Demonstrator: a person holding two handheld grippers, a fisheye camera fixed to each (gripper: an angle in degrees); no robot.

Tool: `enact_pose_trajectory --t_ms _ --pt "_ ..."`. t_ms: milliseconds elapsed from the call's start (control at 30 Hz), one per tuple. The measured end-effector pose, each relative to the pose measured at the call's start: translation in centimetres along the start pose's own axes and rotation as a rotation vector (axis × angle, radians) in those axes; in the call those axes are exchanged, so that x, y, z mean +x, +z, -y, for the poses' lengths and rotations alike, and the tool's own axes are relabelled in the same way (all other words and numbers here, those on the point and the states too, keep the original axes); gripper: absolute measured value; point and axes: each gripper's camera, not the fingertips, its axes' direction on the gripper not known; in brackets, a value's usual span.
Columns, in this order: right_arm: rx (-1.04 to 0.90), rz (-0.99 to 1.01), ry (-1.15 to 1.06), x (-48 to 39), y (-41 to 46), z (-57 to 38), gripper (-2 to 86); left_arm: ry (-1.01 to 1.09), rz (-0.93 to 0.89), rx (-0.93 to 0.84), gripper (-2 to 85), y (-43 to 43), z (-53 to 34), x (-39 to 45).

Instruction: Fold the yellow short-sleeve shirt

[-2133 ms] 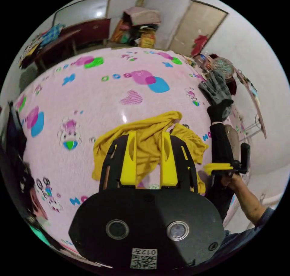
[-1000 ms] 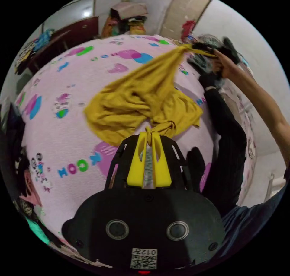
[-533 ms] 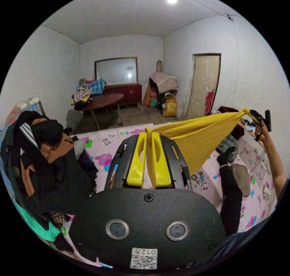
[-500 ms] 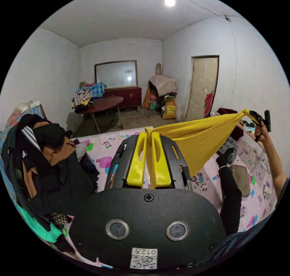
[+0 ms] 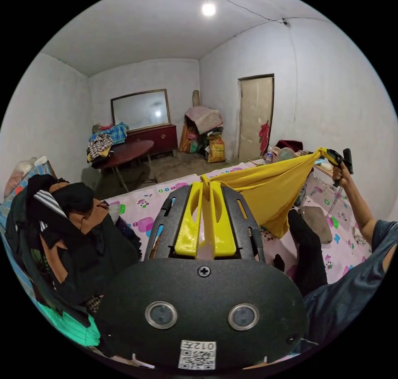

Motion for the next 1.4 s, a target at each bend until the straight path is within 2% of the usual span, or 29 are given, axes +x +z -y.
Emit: enact_pose_trajectory --t_ms 67,167,300,400,500,567,733,833,967,1033,1200,1400 --pt "-0.031 -0.039 0.002 1.4 1.4 0.4 -1.0 0.001 0.002 -0.035 0.7 1.7 0.9 -0.9" --pt "-0.122 -0.098 0.083 5.7 4.7 0.2 -1.0 -0.019 -0.018 -0.185 0.7 8.0 1.6 -2.9" --pt "-0.240 -0.153 0.233 12.9 9.8 -0.9 -1.0 -0.080 -0.036 -0.356 0.8 19.2 0.9 -5.8" --pt "-0.252 -0.188 0.304 17.2 13.9 -0.4 -1.0 -0.162 -0.010 -0.396 0.8 25.2 2.3 -7.6" --pt "-0.238 -0.215 0.255 18.0 17.4 3.4 -1.0 -0.190 0.029 -0.327 0.8 27.2 7.1 -9.2" --pt "-0.202 -0.232 0.141 16.2 18.9 7.8 -1.0 -0.153 0.068 -0.256 0.8 26.4 11.0 -9.7" --pt "-0.064 -0.194 -0.033 11.2 18.2 14.3 -1.0 -0.078 0.133 -0.011 0.8 19.8 19.3 -10.6" --pt "-0.080 -0.203 -0.113 9.2 17.9 14.7 -1.0 -0.042 0.145 0.025 0.8 17.9 20.0 -10.5" --pt "-0.183 -0.231 -0.120 10.6 18.3 10.3 -1.0 0.071 0.109 -0.025 0.9 18.5 17.1 -8.9" --pt "-0.269 -0.234 -0.084 13.0 19.1 7.0 -1.0 0.114 0.096 -0.093 0.9 20.6 14.5 -8.0" --pt "-0.442 -0.247 0.074 21.0 21.9 -4.5 -1.0 0.129 0.072 -0.454 1.0 33.9 3.0 -6.6" --pt "-0.531 -0.327 0.378 29.8 24.3 -18.6 -1.0 -0.053 -0.018 -0.850 1.3 47.8 -10.6 -5.2"
